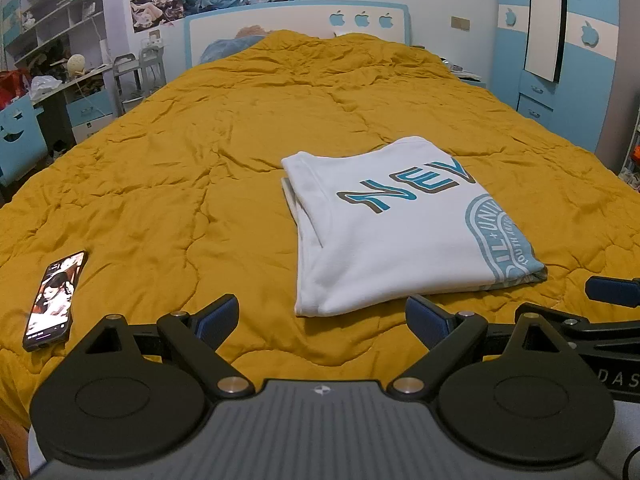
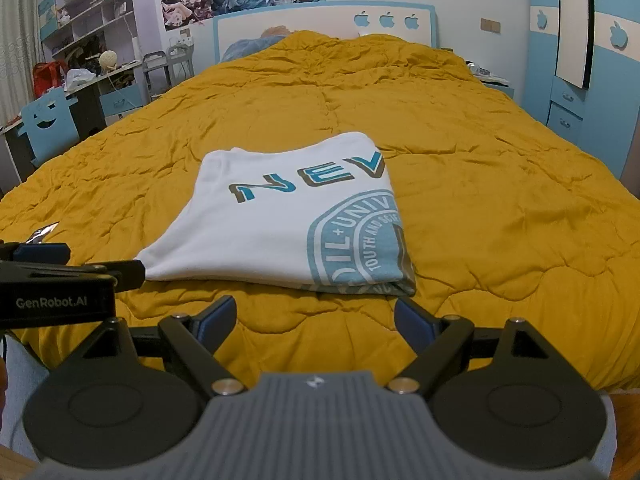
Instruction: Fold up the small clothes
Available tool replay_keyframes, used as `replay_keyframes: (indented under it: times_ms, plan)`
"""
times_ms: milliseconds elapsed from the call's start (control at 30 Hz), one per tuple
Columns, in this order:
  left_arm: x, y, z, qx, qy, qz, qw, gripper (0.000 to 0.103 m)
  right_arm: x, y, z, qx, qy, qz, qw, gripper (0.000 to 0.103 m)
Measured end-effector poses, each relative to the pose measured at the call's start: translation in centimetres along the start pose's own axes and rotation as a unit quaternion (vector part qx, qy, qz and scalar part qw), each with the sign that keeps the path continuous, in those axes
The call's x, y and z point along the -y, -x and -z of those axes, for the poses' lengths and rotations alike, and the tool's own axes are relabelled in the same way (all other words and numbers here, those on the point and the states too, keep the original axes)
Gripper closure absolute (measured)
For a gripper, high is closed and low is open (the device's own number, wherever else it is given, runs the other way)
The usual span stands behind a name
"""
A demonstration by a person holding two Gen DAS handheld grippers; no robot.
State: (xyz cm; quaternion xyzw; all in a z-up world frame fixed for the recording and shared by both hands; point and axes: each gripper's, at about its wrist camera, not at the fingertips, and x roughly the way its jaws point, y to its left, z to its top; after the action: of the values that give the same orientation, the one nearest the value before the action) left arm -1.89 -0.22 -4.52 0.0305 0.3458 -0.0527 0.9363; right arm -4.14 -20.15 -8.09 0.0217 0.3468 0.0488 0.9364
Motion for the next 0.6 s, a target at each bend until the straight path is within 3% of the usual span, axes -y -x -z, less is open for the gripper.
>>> replay_keyframes:
  times_ms: [600]
  plan:
    - [0.19, 0.10, 0.02, 0.000, 0.000, -0.001, 1.0000, 0.000, -0.03, -0.08, 0.03, 0.000, -0.001, 0.000, 1.000, 0.021]
